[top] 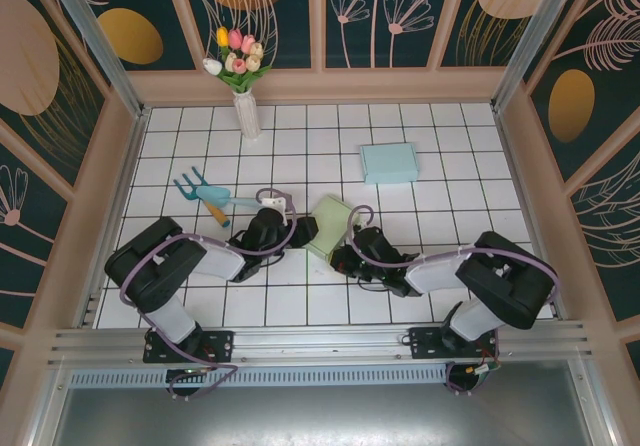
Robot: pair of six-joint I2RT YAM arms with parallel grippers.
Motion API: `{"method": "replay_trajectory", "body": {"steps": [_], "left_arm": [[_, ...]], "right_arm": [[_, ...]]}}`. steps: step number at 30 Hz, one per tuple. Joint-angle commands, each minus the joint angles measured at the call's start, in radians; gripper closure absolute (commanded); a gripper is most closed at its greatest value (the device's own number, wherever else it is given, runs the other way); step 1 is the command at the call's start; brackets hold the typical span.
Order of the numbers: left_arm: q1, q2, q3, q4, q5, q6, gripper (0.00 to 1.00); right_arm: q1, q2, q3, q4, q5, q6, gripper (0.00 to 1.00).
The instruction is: Fold the paper box
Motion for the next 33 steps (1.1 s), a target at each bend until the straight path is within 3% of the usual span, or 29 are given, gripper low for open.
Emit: {"method": "replay_trajectory", "body": {"steps": [1, 6, 8, 11, 12, 14, 15, 17, 19, 22, 23, 29, 33], "left_arm": [[0.024, -0.087, 0.038, -0.168, -0.131, 0.066, 0.41], [0.034, -0.220, 0.007, -0.258, -0.260, 0.096, 0.39], [0.035, -0.282, -0.035, -0.250, -0.251, 0.078, 0.39], [0.028, -0.369, -0.121, -0.192, -0.203, 0.019, 0.40], [0.019, -0.399, -0.152, -0.171, -0.201, -0.010, 0.40], [-0.007, -0.449, -0.211, -0.125, -0.215, -0.060, 0.40], [-0.028, -0.471, -0.242, -0.102, -0.230, -0.096, 0.40], [-0.066, -0.489, -0.290, -0.042, -0.244, -0.152, 0.40], [-0.094, -0.486, -0.330, 0.017, -0.244, -0.208, 0.40], [-0.113, -0.470, -0.363, 0.097, -0.239, -0.275, 0.40], [-0.123, -0.461, -0.366, 0.113, -0.237, -0.290, 0.40], [-0.180, -0.393, -0.348, 0.195, -0.212, -0.363, 0.40], [-0.211, -0.342, -0.342, 0.240, -0.224, -0.408, 0.40]], "right_arm": [[0.018, -0.090, 0.017, -0.102, 0.186, -0.045, 1.00], [0.018, -0.249, -0.016, -0.258, 0.298, -0.116, 1.00], [0.018, -0.327, -0.003, -0.344, 0.373, -0.160, 1.00], [-0.003, -0.408, 0.058, -0.446, 0.451, -0.253, 0.89], [-0.015, -0.422, 0.082, -0.462, 0.479, -0.291, 0.81], [-0.043, -0.425, 0.110, -0.446, 0.483, -0.384, 0.48], [-0.065, -0.413, 0.126, -0.428, 0.472, -0.439, 0.40], [-0.119, -0.365, 0.178, -0.428, 0.419, -0.518, 0.36], [-0.205, -0.286, 0.243, -0.427, 0.279, -0.591, 0.32], [-0.287, -0.185, 0.290, -0.336, 0.047, -0.688, 0.10], [-0.299, -0.160, 0.305, -0.325, 0.030, -0.702, 0.07], [-0.362, 0.017, 0.406, -0.314, -0.106, -0.803, 0.08], [-0.420, 0.117, 0.445, -0.297, -0.195, -0.826, 0.16]]}}
